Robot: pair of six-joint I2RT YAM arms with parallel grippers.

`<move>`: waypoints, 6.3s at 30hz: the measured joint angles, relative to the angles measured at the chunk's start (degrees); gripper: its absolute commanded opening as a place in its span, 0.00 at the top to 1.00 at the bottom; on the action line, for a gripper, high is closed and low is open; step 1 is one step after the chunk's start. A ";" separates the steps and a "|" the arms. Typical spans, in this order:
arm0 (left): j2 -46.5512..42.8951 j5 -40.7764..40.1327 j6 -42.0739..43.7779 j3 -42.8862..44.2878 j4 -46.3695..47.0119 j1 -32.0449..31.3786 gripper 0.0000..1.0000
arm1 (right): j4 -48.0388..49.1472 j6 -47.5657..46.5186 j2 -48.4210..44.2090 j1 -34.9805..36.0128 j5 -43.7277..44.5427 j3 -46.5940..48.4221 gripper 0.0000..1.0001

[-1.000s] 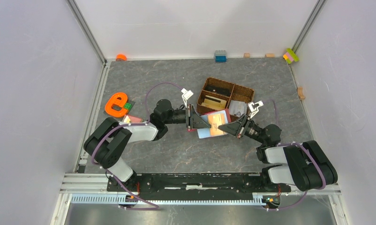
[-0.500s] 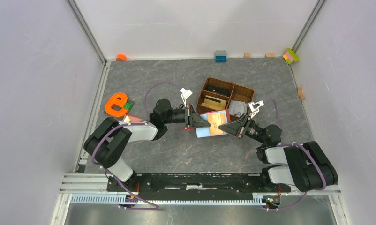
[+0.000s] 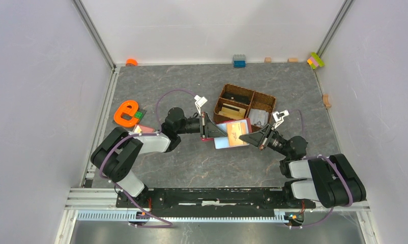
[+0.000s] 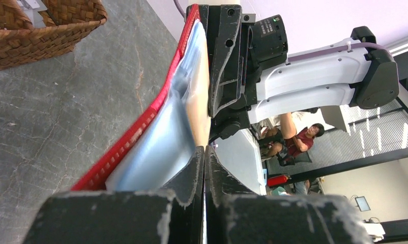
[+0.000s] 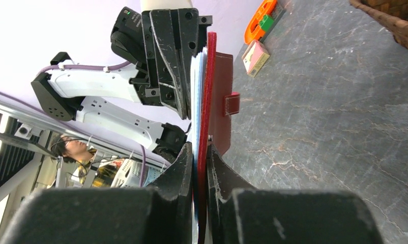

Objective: Take the credit cards out of the card holder
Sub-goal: Remove the credit card from the card holder, then place the credit card in the storage box.

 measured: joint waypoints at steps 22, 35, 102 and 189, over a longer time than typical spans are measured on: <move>0.70 -0.11 -1.77 -0.39 1.86 0.44 0.56 | -0.02 2.71 1.79 -1.07 0.04 -0.83 0.93; 2.16 -0.07 -3.13 -0.39 2.80 -0.57 0.96 | 0.04 3.41 3.34 0.37 0.04 -0.81 0.75; 5.14 -0.68 -6.08 -0.76 2.29 1.84 0.98 | 0.11 8.81 5.51 -3.50 0.24 -2.58 1.00; -6.56 -26.05 2.84 0.52 -21.88 2.16 0.98 | -43.67 -26.86 -32.68 -11.50 10.05 0.83 1.00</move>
